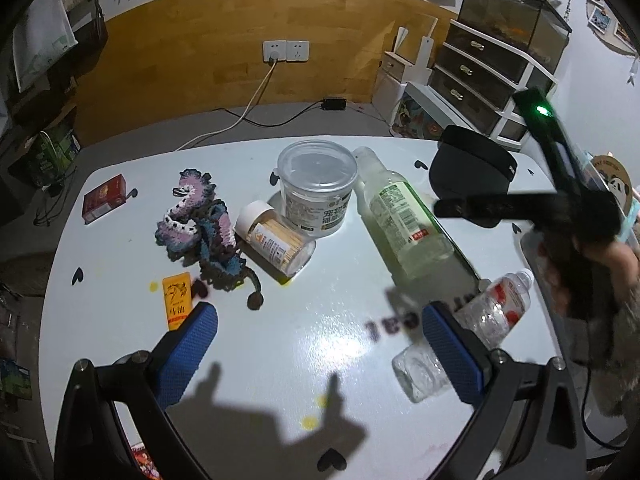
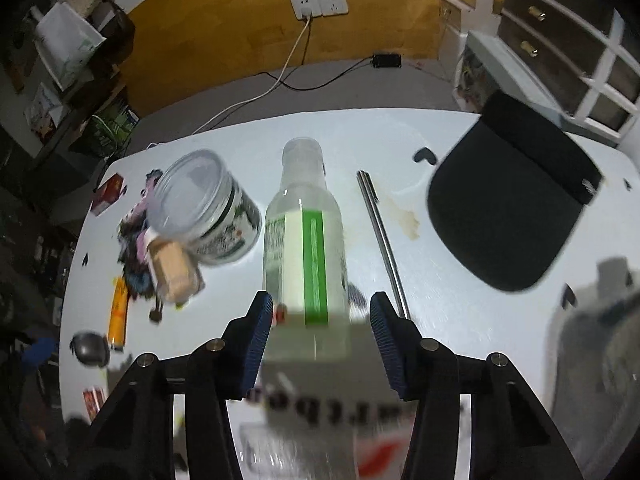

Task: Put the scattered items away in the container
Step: 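Grasp the green-label bottle with the right gripper and lift it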

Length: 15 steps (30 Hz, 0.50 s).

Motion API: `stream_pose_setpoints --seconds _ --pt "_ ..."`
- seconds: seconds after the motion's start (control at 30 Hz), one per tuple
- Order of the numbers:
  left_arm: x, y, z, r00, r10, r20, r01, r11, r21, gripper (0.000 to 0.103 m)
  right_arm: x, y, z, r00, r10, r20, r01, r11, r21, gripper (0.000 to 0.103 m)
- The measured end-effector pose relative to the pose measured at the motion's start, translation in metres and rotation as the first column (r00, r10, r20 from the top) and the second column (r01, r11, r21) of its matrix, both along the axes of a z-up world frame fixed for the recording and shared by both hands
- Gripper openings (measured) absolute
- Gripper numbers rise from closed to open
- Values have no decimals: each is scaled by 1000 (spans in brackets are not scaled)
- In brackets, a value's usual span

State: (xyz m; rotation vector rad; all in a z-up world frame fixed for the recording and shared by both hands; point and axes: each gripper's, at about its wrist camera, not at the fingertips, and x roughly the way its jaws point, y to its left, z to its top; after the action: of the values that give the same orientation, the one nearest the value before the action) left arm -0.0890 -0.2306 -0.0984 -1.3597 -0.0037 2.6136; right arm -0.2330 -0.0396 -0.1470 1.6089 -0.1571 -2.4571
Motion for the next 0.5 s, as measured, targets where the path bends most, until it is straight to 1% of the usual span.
stream_pose_setpoints --seconds 0.2,0.27,0.3,0.37,0.43,0.47,0.5 --pt "-9 -2 -6 1000 11 7 -11 1000 4 102 -37 -12 -24 997 32 72 -32 999 -10 51" --pt "-12 -4 -9 1000 15 13 -15 1000 5 102 -44 -17 -31 995 42 93 -39 999 -37 52" --pt "-14 -4 -10 1000 16 16 -16 1000 5 102 -46 -19 -33 994 41 97 -38 999 -32 52" --pt "-15 -5 -11 1000 18 19 -18 1000 6 102 -51 -25 -37 993 59 102 -58 998 -18 59" --pt "-16 -6 -12 1000 20 20 -20 1000 7 102 -54 -28 -42 992 62 113 -62 998 -7 63" --pt "-17 -6 -12 1000 20 20 -20 1000 7 102 -55 -28 -45 991 62 121 -61 998 -7 66" --pt "-17 -6 -11 1000 21 19 -21 1000 7 102 -56 -26 -50 989 59 137 -56 998 -27 66"
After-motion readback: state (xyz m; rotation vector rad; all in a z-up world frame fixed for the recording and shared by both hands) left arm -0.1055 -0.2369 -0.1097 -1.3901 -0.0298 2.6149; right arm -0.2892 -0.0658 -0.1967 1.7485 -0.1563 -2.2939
